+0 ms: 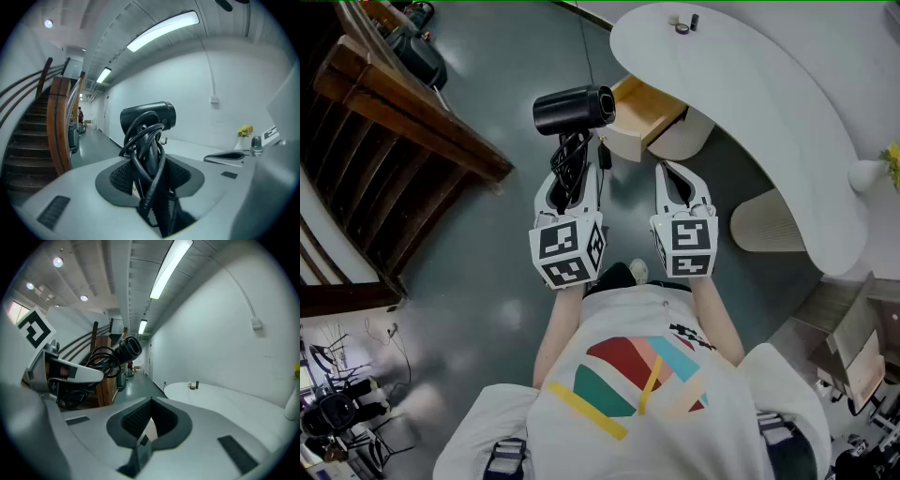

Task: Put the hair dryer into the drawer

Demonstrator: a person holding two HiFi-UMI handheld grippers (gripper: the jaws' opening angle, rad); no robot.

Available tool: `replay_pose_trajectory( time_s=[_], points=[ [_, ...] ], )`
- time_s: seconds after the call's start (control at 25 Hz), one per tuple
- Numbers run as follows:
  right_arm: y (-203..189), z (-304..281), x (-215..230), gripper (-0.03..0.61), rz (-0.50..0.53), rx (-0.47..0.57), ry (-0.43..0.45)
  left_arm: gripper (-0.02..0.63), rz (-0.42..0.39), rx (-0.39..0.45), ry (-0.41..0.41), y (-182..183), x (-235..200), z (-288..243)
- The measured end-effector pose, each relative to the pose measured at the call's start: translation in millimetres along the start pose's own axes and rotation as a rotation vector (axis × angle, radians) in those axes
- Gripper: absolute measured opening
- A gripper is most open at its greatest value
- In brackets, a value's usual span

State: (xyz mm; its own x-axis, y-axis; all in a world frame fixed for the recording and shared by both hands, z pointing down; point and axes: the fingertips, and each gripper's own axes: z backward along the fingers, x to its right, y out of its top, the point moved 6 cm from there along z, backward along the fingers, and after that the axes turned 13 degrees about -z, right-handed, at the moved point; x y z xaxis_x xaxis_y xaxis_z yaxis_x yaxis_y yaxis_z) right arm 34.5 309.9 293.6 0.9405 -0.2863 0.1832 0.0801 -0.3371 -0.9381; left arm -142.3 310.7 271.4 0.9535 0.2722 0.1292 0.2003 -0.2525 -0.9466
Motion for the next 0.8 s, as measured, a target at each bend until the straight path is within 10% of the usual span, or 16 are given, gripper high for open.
replay_pose_trajectory(
  time_s=[0.8],
  points=[
    [-4.9,0.5,18.1,0.012,-0.056,-0.003,0.06,0.179,-0.064,-0.009,-0.013,10.0,22.3,-13.6]
  ],
)
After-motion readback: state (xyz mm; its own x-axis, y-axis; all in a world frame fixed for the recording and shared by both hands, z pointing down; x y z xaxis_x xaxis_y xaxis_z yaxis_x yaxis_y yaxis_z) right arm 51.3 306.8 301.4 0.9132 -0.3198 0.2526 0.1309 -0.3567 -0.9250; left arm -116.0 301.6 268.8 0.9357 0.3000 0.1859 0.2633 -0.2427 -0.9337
